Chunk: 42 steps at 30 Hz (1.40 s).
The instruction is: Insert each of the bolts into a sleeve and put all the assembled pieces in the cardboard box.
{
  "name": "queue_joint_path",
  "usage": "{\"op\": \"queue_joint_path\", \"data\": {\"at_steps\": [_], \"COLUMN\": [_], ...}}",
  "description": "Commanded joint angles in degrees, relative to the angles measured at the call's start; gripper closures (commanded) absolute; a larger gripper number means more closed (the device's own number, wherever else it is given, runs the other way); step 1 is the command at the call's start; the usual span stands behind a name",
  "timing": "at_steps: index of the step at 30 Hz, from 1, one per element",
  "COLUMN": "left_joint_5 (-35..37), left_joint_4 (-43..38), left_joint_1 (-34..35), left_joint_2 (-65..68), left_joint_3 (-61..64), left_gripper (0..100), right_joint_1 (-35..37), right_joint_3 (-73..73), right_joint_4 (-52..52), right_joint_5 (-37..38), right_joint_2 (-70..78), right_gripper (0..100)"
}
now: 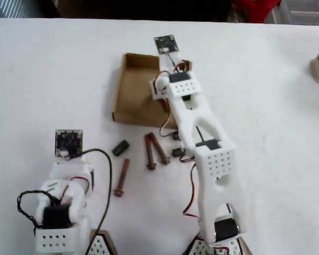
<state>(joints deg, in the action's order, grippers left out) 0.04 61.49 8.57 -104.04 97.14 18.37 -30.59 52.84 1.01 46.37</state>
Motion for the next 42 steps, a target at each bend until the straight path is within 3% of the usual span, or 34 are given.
{"op": "queue_joint_path", "data": {"at_steps": [1,8,17,27,34,42], "left_joint_5": [-0.53,-0.62,-0.62,-0.62,-0.62,-0.62], "left_joint_4": [-0.09,-0.18,-0.18,-0.18,-0.18,-0.18], "left_joint_1": [0.40,0.40,0.40,0.40,0.40,0.40], "left_joint_2": [-0.48,-0.48,-0.48,-0.48,-0.48,-0.48], "left_joint_3": [-0.18,-0.18,-0.18,-0.18,-0.18,-0.18], "left_gripper": [98,98,98,98,98,98], "right_joint_1": [-0.48,-0.66,-2.42,-3.47,-6.11,-7.43], "right_joint_3": [-4.75,-12.66,-29.27,-34.81,-26.99,-6.15], "right_joint_4": [3.21,9.54,27.74,45.85,48.48,46.11], "right_joint_5": [0.79,0.79,0.88,0.88,0.97,6.86], "right_joint_2": [-1.36,-1.36,-5.32,-10.68,-15.52,-28.44], "right_gripper": [84.3,91.0,98.1,98.2,98.2,98.2]}}
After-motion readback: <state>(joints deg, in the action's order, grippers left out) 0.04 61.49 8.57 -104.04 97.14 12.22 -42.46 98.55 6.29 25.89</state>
